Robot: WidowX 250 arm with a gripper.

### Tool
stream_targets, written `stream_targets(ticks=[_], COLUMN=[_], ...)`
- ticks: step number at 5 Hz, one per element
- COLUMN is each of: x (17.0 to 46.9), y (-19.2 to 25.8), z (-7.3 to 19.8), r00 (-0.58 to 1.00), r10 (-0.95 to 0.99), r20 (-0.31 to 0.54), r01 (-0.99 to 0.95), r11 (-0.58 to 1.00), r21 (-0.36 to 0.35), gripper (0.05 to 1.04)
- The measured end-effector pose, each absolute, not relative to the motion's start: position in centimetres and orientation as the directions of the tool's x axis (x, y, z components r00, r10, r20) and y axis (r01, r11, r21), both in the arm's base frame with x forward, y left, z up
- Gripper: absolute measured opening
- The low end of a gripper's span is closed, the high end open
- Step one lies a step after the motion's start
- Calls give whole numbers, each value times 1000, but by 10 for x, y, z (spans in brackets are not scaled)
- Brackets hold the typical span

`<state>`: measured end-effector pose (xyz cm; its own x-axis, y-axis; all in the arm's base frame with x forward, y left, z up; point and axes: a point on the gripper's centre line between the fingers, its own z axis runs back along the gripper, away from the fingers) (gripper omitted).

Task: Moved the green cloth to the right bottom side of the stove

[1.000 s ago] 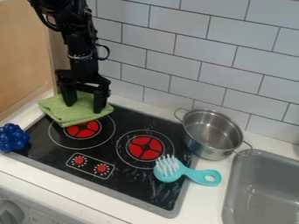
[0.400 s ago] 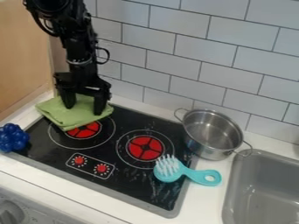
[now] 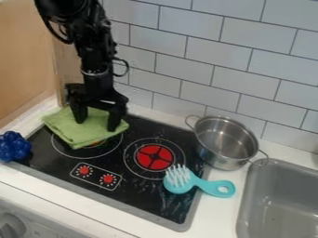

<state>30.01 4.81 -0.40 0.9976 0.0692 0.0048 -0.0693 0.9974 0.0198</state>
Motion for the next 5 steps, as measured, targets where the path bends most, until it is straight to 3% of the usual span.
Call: stream_targets(ticks=[5], x=[258], y=[-34], z=[-3], r00=[998], r10=[-54], r20=[-44], r01=[55], r11=[998], r21=[6], gripper=[999])
